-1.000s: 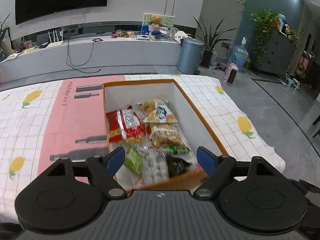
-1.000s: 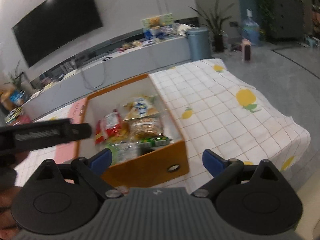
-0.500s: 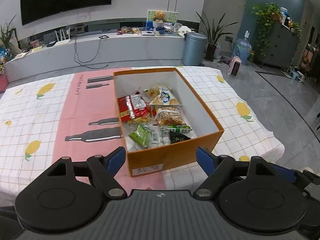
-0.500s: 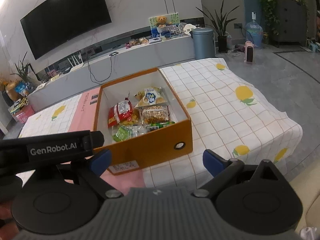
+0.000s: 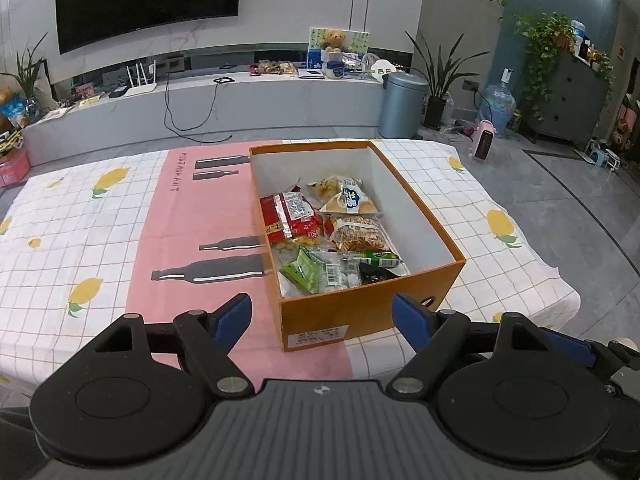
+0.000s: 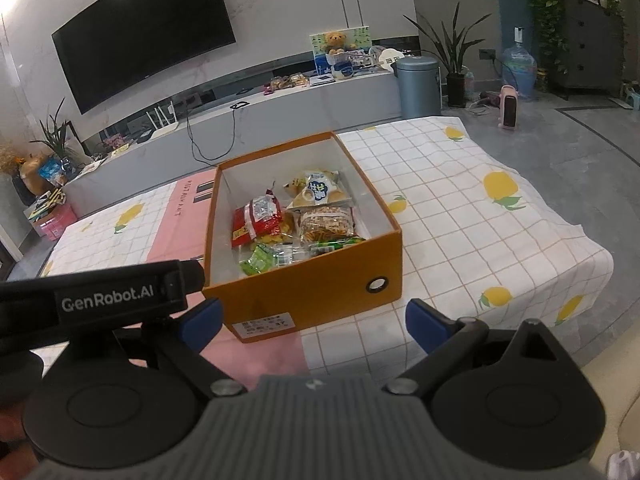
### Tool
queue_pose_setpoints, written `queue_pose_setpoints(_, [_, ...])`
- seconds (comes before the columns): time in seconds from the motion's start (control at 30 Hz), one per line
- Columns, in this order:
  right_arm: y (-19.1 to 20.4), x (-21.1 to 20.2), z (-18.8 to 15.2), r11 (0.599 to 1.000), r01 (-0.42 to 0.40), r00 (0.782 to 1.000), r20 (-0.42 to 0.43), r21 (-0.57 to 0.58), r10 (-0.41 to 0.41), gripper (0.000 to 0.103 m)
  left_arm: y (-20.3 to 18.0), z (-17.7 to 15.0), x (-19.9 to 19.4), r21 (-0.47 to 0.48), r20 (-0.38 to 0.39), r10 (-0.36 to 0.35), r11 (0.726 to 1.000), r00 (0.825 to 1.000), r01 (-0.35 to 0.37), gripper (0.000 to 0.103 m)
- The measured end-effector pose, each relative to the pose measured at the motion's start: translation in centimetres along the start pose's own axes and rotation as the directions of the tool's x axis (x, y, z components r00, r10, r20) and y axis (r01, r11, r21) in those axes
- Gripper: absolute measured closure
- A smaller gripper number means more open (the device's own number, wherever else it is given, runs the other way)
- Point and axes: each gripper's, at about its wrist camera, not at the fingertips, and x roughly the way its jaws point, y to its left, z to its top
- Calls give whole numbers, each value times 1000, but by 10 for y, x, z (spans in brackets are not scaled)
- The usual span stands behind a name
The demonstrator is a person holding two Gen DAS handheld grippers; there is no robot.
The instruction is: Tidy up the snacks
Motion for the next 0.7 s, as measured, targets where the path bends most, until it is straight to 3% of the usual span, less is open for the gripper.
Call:
queue_pose_setpoints(0.33, [6,3,-3,999,1,1000,-7,-32,-2,8,0,-2,-1,40,5,36,999,999,-36,11])
queue_pose_setpoints(0.7, [12,-2,-4,999,-11,1000,-1,-49,11,8,4,-5,-6,43,14,23,999,1000,-24,11])
